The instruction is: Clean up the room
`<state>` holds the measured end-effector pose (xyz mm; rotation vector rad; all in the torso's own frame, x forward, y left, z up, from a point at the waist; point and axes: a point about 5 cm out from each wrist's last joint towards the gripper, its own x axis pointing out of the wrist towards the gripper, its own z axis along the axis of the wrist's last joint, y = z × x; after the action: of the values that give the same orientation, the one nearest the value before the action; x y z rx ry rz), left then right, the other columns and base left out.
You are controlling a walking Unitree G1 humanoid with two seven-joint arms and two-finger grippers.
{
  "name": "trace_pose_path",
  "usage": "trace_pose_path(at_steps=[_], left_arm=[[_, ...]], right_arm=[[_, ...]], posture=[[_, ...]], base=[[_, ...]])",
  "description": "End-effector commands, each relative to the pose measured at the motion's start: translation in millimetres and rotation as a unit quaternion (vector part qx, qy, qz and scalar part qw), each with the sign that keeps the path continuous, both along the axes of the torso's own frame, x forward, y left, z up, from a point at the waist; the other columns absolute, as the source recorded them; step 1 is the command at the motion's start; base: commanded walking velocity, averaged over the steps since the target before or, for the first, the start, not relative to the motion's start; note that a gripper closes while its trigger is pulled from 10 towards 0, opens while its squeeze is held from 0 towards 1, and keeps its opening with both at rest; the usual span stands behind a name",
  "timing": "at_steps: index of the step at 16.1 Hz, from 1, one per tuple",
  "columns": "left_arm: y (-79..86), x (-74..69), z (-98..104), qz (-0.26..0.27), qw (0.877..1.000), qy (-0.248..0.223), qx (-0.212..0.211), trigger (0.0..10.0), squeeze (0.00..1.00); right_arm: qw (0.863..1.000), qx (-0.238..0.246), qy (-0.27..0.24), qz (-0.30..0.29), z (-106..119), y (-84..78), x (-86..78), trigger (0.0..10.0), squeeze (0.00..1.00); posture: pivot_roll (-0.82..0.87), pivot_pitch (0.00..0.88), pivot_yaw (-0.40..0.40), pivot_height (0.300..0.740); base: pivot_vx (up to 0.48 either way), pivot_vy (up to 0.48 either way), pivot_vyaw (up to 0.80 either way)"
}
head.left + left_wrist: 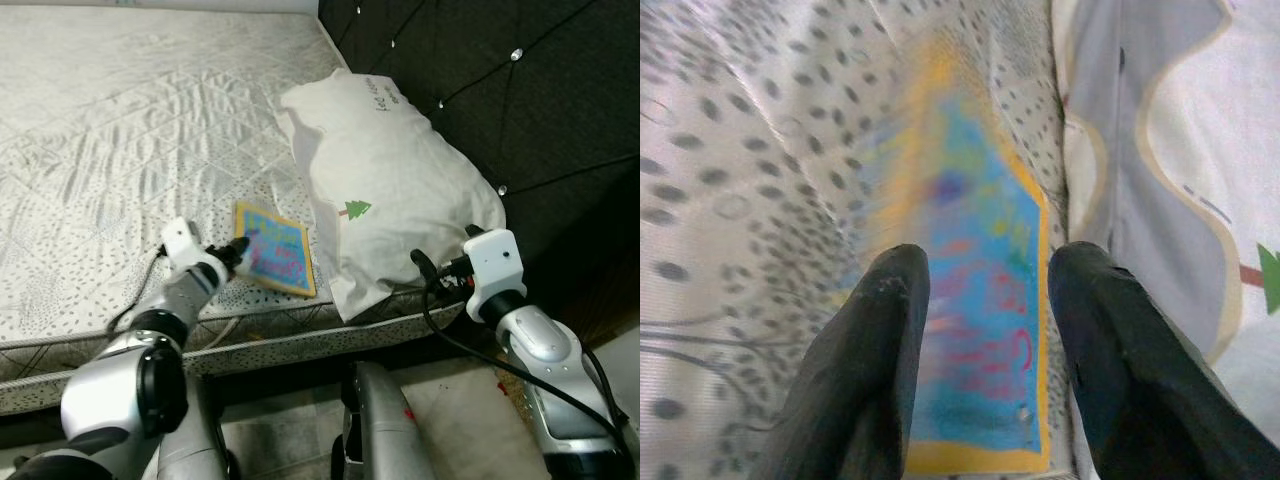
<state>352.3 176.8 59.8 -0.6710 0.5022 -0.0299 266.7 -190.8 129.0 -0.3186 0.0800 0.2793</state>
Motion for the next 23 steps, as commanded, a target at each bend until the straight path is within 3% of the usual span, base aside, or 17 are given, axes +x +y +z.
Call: trace_pose_path(at_steps=[1, 6, 9, 12, 13, 14, 17, 19, 20, 21, 23], left_arm=[[-3.7, 3.5, 4.5, -0.012, 1.000, 0.000, 0.007, 10.0, 1.00], [5.3, 1.7, 2.9, -0.008, 0.999, 0.006, 0.033, 10.0, 1.00], [15.2, 5.0, 10.0, 0.007, 0.997, -0.019, 0.070, 10.0, 1.00], [36.0, -0.5, 12.9, 0.045, 0.991, -0.054, 0.111, 10.0, 1.00], [45.5, -4.5, 16.0, 0.069, 0.987, -0.076, 0.128, 10.0, 1.00], [61.1, -19.8, 25.7, 0.113, 0.973, -0.125, 0.157, 10.0, 1.00], [74.4, -51.4, 42.2, 0.137, 0.943, -0.184, 0.243, 10.0, 1.00], [74.5, -59.6, 44.9, 0.145, 0.939, -0.190, 0.248, 10.0, 1.00], [70.5, -68.9, 49.6, 0.133, 0.931, -0.205, 0.272, 10.0, 1.00], [60.8, -76.5, 59.2, 0.077, 0.916, -0.227, 0.322, 10.0, 1.00], [59.1, -79.2, 74.1, 0.057, 0.896, -0.253, 0.361, 10.0, 1.00]], right_arm=[[1.000, -0.001, -0.002, -0.002, -1.3, 1.7, 3.6, 10.0, 0.00], [1.000, 0.009, -0.009, 0.004, -4.5, 11.9, 11.3, 10.0, 0.00], [1.000, 0.020, -0.014, 0.006, -7.2, 19.0, 16.5, 10.0, 0.00], [0.999, 0.036, -0.018, 0.007, -9.4, 27.4, 21.7, 10.0, 0.00], [0.999, 0.041, -0.020, 0.007, -10.3, 30.4, 24.0, 10.0, 0.00], [0.998, 0.058, -0.020, 0.007, -12.1, 35.4, 29.1, 10.0, 0.00], [0.993, 0.118, -0.004, 0.002, -14.6, 48.3, 37.8, 10.0, 0.00], [0.992, 0.127, -0.005, 0.009, -13.9, 54.4, 42.4, 10.0, 0.00], [0.991, 0.132, -0.010, 0.016, -10.7, 60.0, 47.6, 10.0, 0.00], [0.990, 0.136, -0.016, 0.024, -6.1, 65.3, 57.1, 10.0, 0.00], [0.990, 0.137, -0.025, 0.032, -2.8, 68.1, 61.7, 10.0, 0.00]], posture=[[-0.21, 0.000, -0.078, 0.582], [-0.18, 0.000, -0.061, 0.582], [-0.15, 0.000, -0.043, 0.582], [-0.11, 0.000, -0.026, 0.582], [-0.08, 0.000, -0.022, 0.582], [-0.05, 0.000, -0.018, 0.582], [0.00, 0.000, -0.015, 0.582], [0.02, 0.000, -0.018, 0.582], [0.03, 0.000, -0.024, 0.582], [0.05, 0.000, -0.033, 0.582], [0.08, 0.000, -0.048, 0.582]], base=[[0.000, 0.000, 0.00], [0.000, 0.000, 0.00], [0.000, 0.000, 0.00], [0.000, 0.000, 0.00], [0.000, 0.000, 0.00], [0.000, 0.000, 0.00], [0.000, 0.000, 0.00], [0.000, 0.000, 0.00], [0.000, 0.000, 0.00], [0.000, 0.000, 0.00], [0.000, 0.000, 0.00]])
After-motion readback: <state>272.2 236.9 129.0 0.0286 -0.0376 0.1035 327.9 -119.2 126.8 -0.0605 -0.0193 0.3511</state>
